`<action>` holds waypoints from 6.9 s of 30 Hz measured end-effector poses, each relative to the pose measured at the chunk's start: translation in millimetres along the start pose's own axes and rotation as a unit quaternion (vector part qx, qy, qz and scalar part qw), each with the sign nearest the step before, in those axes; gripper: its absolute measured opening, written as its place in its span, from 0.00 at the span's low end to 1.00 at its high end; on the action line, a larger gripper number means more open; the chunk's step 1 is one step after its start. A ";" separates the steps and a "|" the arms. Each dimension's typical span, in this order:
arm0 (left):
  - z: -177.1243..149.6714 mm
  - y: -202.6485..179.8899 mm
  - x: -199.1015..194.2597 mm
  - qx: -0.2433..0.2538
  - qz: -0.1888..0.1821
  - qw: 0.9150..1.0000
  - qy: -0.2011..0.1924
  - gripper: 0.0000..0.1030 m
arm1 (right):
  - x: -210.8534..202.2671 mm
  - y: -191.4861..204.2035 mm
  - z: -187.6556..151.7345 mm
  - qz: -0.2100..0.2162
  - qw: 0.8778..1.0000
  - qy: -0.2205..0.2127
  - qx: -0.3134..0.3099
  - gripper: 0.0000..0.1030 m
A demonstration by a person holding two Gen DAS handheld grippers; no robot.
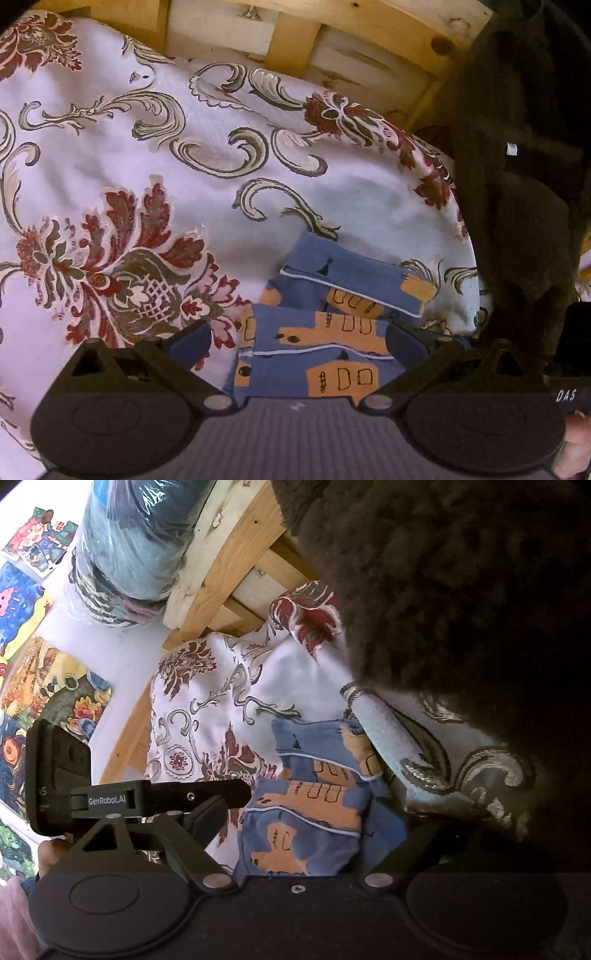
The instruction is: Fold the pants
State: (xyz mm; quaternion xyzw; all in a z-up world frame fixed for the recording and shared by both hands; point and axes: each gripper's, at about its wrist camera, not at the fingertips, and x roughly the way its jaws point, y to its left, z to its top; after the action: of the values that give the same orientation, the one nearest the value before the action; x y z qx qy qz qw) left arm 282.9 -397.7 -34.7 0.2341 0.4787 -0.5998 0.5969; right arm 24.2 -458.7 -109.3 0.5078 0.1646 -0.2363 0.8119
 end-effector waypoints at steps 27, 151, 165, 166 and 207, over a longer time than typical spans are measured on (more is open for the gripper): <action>7.7 2.5 12.3 0.005 0.039 0.999 0.003 0.19 | 21.4 -7.4 -2.0 -0.067 0.998 0.008 0.001 0.03; -402.1 6.4 -162.2 -0.277 0.246 0.925 -0.084 0.88 | 15.3 100.1 -93.5 0.019 0.885 0.170 -0.433 0.94; -221.0 -17.1 -164.7 -0.214 0.207 0.945 -0.135 1.00 | -33.2 57.1 -1.9 -0.043 0.958 0.047 -0.279 0.99; -197.4 -17.6 -154.2 -0.199 0.193 0.950 -0.140 1.00 | -32.3 57.0 -1.4 -0.047 0.957 0.043 -0.282 0.98; 11.2 -13.0 51.0 0.028 0.098 0.994 -0.047 0.95 | 4.6 17.8 21.4 -0.141 0.974 -0.002 -0.177 0.17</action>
State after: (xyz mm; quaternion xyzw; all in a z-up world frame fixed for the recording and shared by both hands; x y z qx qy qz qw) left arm 264.8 -434.6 -69.5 0.2683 0.4075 -0.5620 0.6679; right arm 38.4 -472.3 -89.1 0.3268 0.2718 -0.3162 0.8481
